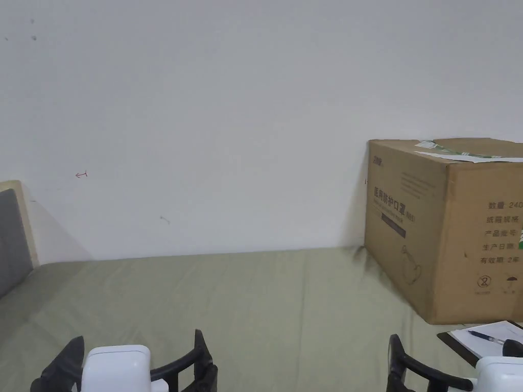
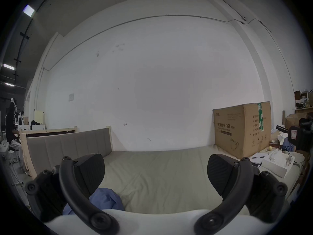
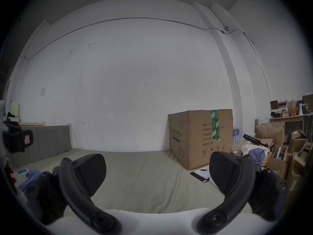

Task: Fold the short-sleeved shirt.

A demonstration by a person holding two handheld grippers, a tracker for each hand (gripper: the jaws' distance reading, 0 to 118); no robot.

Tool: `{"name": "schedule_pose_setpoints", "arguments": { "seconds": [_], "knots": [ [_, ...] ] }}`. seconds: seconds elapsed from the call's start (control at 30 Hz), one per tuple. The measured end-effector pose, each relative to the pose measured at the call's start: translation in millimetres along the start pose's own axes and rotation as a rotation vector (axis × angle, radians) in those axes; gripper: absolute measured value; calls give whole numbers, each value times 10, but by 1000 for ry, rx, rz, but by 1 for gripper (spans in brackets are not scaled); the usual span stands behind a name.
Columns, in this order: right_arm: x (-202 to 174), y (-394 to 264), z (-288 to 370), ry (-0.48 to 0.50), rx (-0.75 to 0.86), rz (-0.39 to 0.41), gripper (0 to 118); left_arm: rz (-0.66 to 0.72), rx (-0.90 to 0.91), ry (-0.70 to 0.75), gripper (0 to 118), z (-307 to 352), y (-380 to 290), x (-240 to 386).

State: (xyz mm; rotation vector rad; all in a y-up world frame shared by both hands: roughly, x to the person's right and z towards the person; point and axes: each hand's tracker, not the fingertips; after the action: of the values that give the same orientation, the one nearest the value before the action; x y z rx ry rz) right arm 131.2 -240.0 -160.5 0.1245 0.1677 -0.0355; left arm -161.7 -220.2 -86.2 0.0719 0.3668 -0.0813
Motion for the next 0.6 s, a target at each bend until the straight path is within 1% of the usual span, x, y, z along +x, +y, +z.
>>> {"name": "schedule_pose_setpoints", "arguments": {
  "seconds": [0.07,0.17,0.27,0.4,0.6],
  "knots": [
    [1,4,2,-12,5,16,118,0,-15,-9,118,-11,-10,11],
    [25,17,20,-2,18,34,118,8,-23,-17,118,-12,-25,32],
    [29,29,32,10,16,31,118,5,-54,-26,118,-35,-20,58],
    [39,31,31,3,3,19,118,-1,-80,-31,118,-48,-5,77],
    [49,36,44,17,1,18,118,-14,-58,-37,118,-17,0,93]
  ]
}}
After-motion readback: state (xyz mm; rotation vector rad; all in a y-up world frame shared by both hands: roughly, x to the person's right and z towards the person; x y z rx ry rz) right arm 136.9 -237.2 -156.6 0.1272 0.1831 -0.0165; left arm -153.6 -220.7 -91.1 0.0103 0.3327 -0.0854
